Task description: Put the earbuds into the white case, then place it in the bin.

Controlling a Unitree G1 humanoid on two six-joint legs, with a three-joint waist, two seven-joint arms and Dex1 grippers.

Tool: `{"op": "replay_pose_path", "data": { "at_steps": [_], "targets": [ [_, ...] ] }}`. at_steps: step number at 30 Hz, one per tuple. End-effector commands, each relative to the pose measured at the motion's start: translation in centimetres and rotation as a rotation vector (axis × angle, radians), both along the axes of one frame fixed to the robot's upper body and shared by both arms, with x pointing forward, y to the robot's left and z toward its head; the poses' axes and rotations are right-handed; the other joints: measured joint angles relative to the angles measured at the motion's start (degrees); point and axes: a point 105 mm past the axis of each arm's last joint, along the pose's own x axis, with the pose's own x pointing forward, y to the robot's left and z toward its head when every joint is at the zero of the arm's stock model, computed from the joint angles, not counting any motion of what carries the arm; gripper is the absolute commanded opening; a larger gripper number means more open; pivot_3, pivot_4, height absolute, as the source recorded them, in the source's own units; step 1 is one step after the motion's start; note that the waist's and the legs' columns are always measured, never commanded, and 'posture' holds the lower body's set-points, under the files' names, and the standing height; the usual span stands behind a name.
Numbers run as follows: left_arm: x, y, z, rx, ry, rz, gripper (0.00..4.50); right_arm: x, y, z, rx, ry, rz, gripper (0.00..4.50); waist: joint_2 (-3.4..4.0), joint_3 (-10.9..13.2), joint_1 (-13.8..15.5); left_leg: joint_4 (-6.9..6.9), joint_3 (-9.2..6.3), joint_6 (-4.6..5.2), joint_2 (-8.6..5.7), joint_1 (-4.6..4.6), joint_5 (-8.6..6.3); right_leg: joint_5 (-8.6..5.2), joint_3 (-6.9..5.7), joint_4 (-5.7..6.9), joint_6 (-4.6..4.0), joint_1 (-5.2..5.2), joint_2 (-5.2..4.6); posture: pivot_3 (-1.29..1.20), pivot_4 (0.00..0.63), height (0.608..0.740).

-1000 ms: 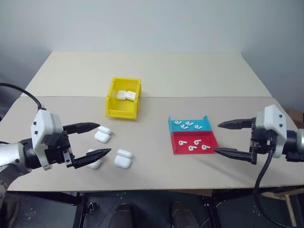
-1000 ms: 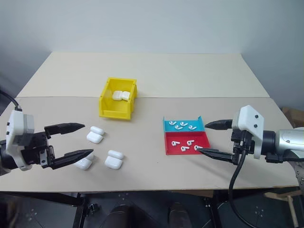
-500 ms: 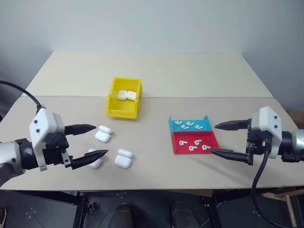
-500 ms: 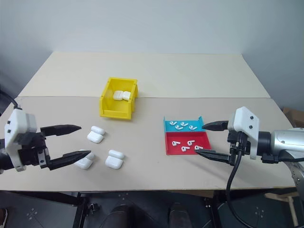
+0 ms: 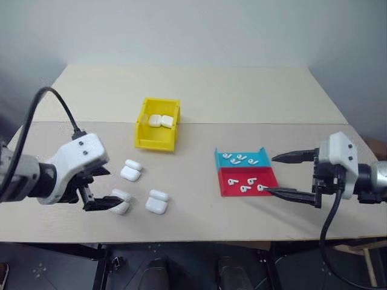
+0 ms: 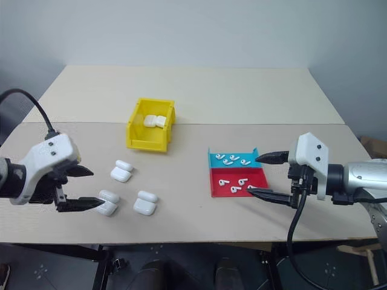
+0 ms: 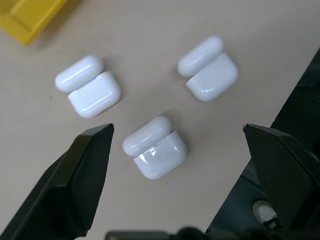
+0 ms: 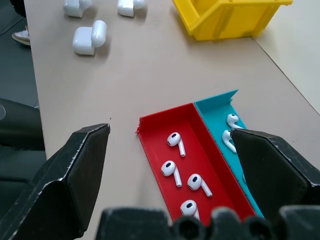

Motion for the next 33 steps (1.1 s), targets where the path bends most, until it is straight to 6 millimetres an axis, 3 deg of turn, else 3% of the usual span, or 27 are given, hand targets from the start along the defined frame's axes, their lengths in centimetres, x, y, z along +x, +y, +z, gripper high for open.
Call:
{"op": "replay_pose_path", "data": {
  "at_steps": [1,8,16,20,33],
  "targets": [
    [0.3,0.3,0.1,-0.022,0.109,0.124,4.50,-0.3,0.3,1.0,0.006,-0.050,0.012,4.48,0.00,0.0,0.0,0.00,-0.01,0.00,0.00,-0.03,0.00,0.00,0.00,0.00,0.00,-0.02,0.00,0.00,0.150,0.740],
    [-0.1,-0.6,-1.2,0.037,0.223,0.149,4.50,-0.4,0.0,1.3,-0.014,-0.041,0.023,4.48,-0.05,0.0,-0.1,0.02,-0.07,-0.01,-0.04,0.00,0.01,0.00,0.02,0.05,0.01,0.00,-0.01,0.00,0.150,0.740],
    [-0.6,0.2,-2.8,0.046,0.290,0.296,4.50,-0.2,-0.5,1.6,-0.039,-0.024,0.046,4.48,-0.14,0.1,0.0,0.03,-0.09,-0.01,-0.04,0.02,0.01,0.01,0.02,0.08,0.01,0.01,-0.04,0.00,0.150,0.740],
    [-0.4,0.5,-3.7,0.008,0.296,0.404,4.50,-0.1,-0.5,2.0,-0.047,-0.024,0.057,4.48,-0.14,0.1,0.0,0.03,-0.07,-0.01,-0.05,0.02,0.01,0.01,0.03,0.06,0.01,0.01,-0.09,0.00,0.150,0.740],
    [1.3,0.5,-6.3,-0.030,0.324,0.494,4.50,-0.7,0.2,1.8,-0.022,-0.037,0.054,4.48,-0.14,0.1,1.4,0.02,-0.06,-0.09,-0.09,0.02,0.06,0.01,0.00,0.05,0.00,0.03,-0.09,0.00,0.150,0.740]
  ]
}}
